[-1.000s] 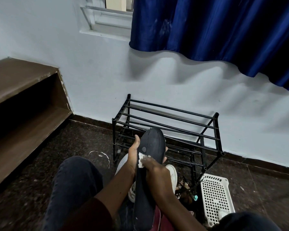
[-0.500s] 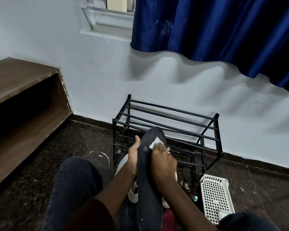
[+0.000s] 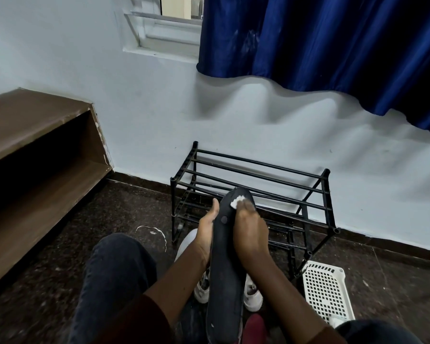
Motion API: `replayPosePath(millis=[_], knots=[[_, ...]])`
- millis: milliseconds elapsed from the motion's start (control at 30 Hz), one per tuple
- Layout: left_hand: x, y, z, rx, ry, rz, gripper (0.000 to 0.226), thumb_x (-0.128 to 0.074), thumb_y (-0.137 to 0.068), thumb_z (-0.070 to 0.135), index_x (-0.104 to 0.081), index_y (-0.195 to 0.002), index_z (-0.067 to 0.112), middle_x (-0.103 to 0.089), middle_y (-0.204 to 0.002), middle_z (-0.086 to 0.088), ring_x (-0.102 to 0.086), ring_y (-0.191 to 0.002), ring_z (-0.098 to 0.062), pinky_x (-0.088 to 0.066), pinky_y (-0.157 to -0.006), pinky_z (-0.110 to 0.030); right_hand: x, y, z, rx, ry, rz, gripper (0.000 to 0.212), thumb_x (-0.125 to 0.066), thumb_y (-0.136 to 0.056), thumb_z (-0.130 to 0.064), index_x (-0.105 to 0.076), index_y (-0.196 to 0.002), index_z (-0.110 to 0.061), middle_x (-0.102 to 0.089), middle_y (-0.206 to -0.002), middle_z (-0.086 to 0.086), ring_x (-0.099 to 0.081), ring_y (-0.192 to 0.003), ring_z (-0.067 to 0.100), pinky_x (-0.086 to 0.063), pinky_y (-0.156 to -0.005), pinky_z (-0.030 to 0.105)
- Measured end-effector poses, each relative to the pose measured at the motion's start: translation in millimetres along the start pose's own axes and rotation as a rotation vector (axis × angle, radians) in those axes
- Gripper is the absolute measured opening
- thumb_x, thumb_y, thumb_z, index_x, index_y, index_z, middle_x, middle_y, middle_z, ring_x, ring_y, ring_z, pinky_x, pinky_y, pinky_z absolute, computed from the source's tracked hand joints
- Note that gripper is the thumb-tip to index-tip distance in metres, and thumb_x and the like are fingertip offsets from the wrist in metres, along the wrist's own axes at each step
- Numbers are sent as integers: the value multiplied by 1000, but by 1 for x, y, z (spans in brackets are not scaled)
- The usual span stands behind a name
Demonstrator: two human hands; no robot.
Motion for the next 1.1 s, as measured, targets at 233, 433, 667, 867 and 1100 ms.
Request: replayPosePath(millis=[233, 433, 667, 867, 1100], knots=[[-8, 2, -4, -12, 74, -167, 61, -49, -82, 55, -71, -105, 4, -71, -103, -14, -68, -95, -26, -57, -78, -33, 2, -7, 4, -18, 34, -11, 32, -37, -95, -4, -44, -126, -5, -44, -134, 9, -60, -102, 27, -46, -69, 31], [-5, -2, -17, 71, 72, -30, 81, -33, -85, 70, -56, -129, 6, -56, -127, -23, -58, -110, -38, -48, -92, -47, -14, 31, -12, -44, 104, -225, 30, -33, -94, -2, -55, -115, -2, -58, -113, 16, -61, -101, 27, -49, -77, 32], [-7, 1, -7, 44, 152, 3, 89, -32, -84, 73, -44, -138, 4, -41, -141, -24, -50, -115, -40, -53, -83, -49, -3, 39, -14, -56, -130, -160, 26, -40, -87, -1, -59, -104, -7, -65, -100, 12, -63, -91, 29, -41, -66, 31], [-14, 1, -2, 0, 100, -51, 73, -32, -81, 63, -74, -98, 6, -71, -96, -14, -69, -90, -25, -57, -78, -34, -3, -2, -2, 69, -277, 94, 23, -45, -87, -1, -59, -104, -6, -59, -113, 11, -63, -85, 33, -51, -70, 44], [2, -7, 4, 52, -26, 63, 99, -16, -81, 78, -33, -144, 4, -53, -130, -11, -48, -125, -34, -37, -104, -44, -12, 35, -12, 258, -405, 167, 22, -44, -68, -1, -62, -68, -13, -68, -75, 1, -64, -60, 16, -49, -48, 29]])
Point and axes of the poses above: each hand's wrist, its own y-axis away from the middle knuckle, its own x-axis out of the back of the hand, z = x × y, the point moved 6 cm from there along -y, towards the middle knuckle
